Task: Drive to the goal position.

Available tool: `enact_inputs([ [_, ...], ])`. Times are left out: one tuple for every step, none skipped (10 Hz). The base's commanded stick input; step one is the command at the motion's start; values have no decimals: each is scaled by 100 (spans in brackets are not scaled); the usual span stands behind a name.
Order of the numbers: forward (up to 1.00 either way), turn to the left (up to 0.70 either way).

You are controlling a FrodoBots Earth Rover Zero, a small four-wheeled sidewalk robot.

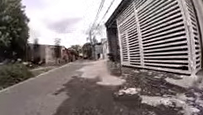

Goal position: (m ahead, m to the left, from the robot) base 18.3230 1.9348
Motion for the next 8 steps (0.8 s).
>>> enact_inputs([
  [50,0],
  [50,0],
  [50,33],
  [50,50],
  [50,50],
  [50,37],
  [50,13],
  [50,0],
])
